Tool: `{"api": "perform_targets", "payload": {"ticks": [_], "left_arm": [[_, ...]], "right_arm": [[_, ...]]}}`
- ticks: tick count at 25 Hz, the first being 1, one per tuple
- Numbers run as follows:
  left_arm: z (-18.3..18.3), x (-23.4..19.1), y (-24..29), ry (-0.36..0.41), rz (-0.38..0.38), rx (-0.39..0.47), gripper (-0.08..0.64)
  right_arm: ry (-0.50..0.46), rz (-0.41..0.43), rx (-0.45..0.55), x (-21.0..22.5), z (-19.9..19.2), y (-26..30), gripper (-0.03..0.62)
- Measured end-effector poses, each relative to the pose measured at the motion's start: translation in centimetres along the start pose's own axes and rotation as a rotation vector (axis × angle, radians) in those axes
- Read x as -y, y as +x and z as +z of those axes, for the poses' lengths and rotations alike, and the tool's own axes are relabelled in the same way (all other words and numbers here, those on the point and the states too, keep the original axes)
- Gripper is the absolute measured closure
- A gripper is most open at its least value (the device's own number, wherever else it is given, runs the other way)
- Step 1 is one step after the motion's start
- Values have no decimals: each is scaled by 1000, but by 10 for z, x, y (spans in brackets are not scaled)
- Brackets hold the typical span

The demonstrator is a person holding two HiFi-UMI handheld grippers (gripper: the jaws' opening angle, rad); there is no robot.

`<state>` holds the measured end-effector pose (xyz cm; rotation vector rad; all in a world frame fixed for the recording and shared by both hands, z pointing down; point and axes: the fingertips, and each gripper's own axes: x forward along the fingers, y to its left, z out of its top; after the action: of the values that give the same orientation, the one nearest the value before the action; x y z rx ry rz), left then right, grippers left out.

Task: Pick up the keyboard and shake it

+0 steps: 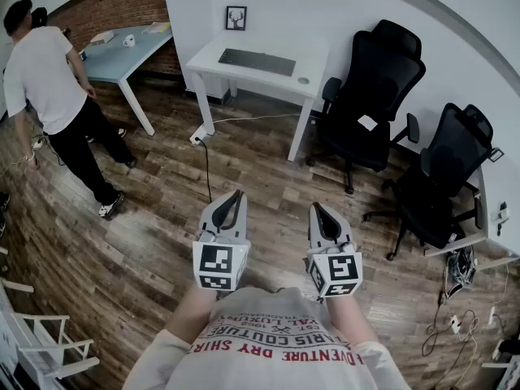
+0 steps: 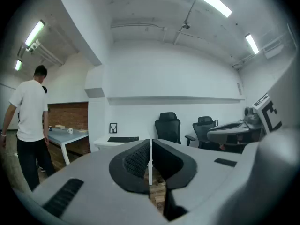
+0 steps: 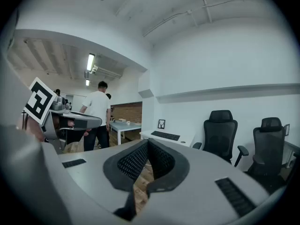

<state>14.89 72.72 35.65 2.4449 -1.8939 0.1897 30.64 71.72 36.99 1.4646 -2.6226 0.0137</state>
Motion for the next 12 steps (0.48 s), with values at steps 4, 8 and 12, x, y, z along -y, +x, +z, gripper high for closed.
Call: {"api": "perform_targets", "payload": {"ticks": [4,8,12], "left_arm": [[-1,-8,8,0,0,-4,525],[-5,-15,13,-1,-1,-9,525],[-7,-26,17,-1,-6,-11,525]], "right_arm": [[6,-1,-7,0,-2,11,566],[15,-2,-10,-1,-6,19,566],[30,1,0,-7,-6,30,566]]}}
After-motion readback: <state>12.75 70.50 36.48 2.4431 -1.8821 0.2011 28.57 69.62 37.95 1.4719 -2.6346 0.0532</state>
